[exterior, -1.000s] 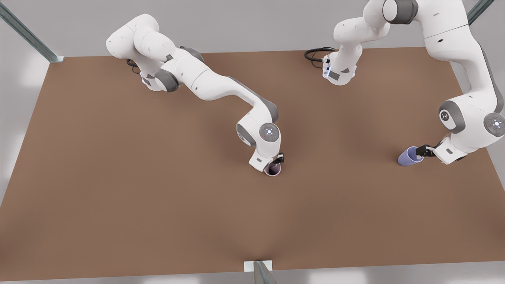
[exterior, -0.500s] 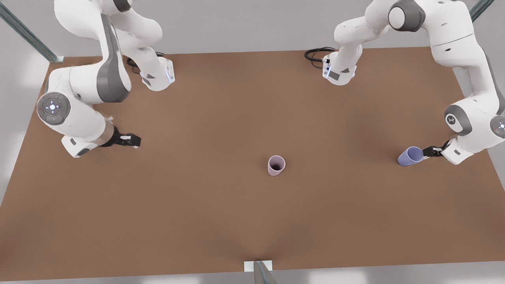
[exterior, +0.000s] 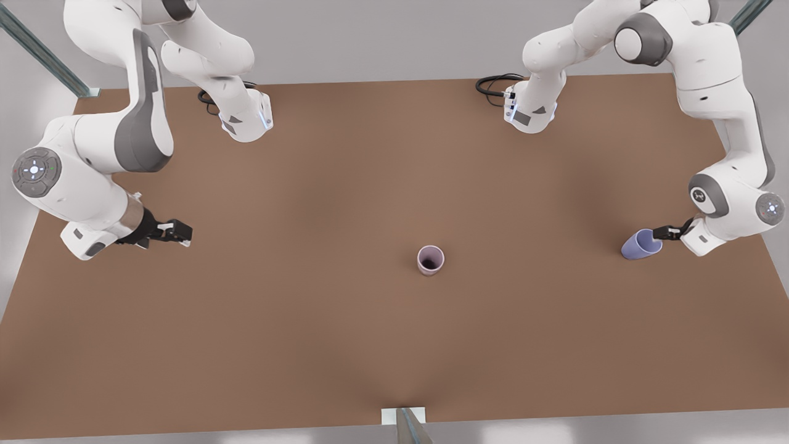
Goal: Stack the cups, with the pink cup at the bottom and the purple cup at the top
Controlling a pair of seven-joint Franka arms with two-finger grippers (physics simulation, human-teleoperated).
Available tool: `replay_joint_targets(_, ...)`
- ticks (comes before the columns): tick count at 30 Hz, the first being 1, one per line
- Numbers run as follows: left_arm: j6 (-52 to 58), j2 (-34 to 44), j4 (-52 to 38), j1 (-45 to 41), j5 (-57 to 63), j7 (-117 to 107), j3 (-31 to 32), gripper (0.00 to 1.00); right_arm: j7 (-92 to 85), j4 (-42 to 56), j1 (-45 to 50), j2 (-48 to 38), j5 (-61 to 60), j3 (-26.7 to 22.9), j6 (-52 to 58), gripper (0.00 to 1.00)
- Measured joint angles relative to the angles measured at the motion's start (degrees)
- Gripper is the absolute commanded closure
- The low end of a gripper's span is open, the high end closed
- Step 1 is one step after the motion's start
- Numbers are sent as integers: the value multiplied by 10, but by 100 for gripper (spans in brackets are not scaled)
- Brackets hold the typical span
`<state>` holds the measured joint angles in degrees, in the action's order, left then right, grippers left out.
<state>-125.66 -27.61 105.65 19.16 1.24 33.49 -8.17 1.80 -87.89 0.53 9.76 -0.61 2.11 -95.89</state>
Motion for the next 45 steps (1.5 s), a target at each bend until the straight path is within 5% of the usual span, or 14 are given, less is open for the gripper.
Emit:
replay_joint_targets(7, -36, -30, 6, 8, -11, -1, 0, 0, 2, -1, 1, 0, 1, 0, 2, 0)
replay_joint_targets(8, -38, -31, 11, 8, -15, -1, 1, 8, 2, -1, 1, 0, 0, 0, 3, 0)
replay_joint_targets(10, -39, -31, 24, 8, -23, -2, 1, 61, 3, -1, 1, 0, 1, 0, 4, 0)
replay_joint_targets(12, -36, -29, 26, 8, -28, -5, 3, 77, 3, -1, 1, 0, 1, 0, 4, 0)
replay_joint_targets(29, -17, -3, 26, -1, -32, -12, 11, 79, 5, -1, 1, 0, 0, 0, 7, 0)
replay_joint_targets(34, 9, 85, 20, -138, -13, -84, 11, 79, 13, -1, 1, 0, 1, 0, 8, 0)
replay_joint_targets(37, 24, 99, -8, -294, -23, -347, 11, 79, 12, -1, -1, 0, 0, 0, 9, 0)
replay_joint_targets(42, 164, 1, -192, -467, -39, -676, 21, 79, 13, -1, 1, 0, 0, 0, 9, 0)
replay_joint_targets(45, 230, -14, -237, -478, -65, -768, 49, 79, 12, -1, 1, 0, 0, 0, 9, 0)
